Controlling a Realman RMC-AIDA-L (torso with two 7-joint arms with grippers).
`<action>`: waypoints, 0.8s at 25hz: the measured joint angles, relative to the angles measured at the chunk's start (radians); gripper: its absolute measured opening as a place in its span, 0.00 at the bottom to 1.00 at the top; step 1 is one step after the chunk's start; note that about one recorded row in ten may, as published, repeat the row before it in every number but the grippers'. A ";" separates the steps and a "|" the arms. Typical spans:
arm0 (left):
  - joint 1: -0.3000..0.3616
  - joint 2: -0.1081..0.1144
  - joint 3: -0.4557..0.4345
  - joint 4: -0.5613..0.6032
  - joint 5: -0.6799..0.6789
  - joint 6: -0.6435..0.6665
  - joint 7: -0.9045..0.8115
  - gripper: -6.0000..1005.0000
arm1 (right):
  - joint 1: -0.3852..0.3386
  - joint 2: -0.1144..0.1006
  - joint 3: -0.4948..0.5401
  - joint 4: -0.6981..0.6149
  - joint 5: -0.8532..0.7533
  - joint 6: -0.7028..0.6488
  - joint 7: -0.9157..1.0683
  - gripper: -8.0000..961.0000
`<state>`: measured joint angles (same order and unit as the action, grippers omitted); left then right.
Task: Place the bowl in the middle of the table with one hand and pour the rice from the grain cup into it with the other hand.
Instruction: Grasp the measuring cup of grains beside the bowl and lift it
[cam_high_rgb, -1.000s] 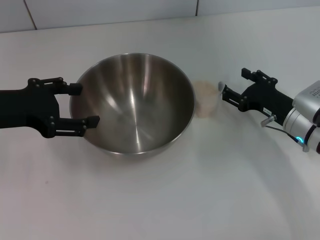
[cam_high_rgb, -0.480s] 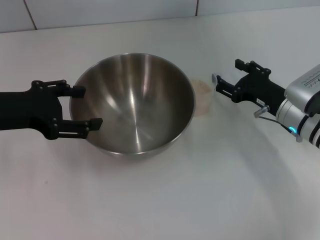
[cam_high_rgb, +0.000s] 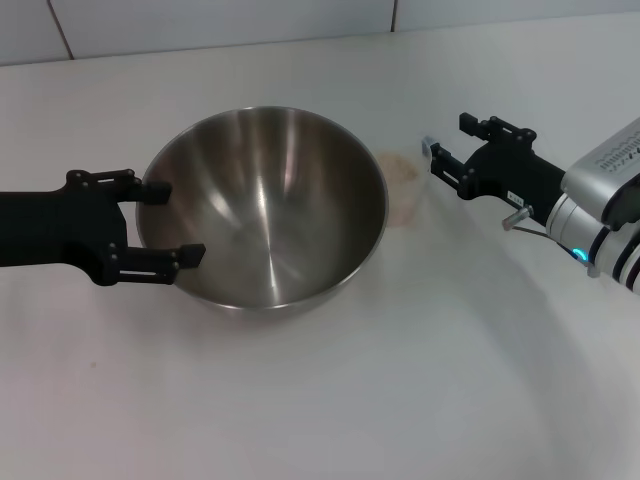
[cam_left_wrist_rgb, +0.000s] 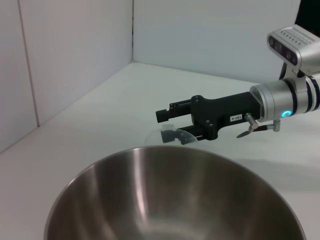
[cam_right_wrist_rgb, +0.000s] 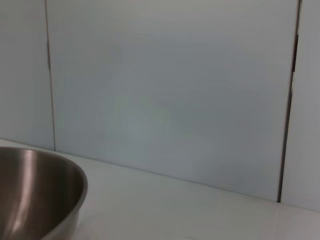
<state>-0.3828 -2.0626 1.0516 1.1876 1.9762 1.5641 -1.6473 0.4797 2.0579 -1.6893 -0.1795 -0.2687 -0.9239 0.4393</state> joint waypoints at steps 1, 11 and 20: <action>0.000 0.000 0.000 -0.001 0.000 -0.001 0.000 0.86 | 0.000 0.003 0.000 0.000 0.000 0.000 -0.012 0.73; -0.008 0.002 0.000 0.000 0.001 -0.004 -0.001 0.86 | -0.006 0.022 0.041 -0.003 0.008 -0.008 -0.102 0.31; -0.011 0.004 0.000 0.011 0.003 0.002 -0.008 0.86 | -0.022 0.022 0.063 -0.014 0.009 -0.035 -0.103 0.07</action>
<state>-0.3943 -2.0588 1.0519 1.1989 1.9796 1.5663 -1.6549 0.4579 2.0799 -1.6267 -0.1932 -0.2595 -0.9589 0.3367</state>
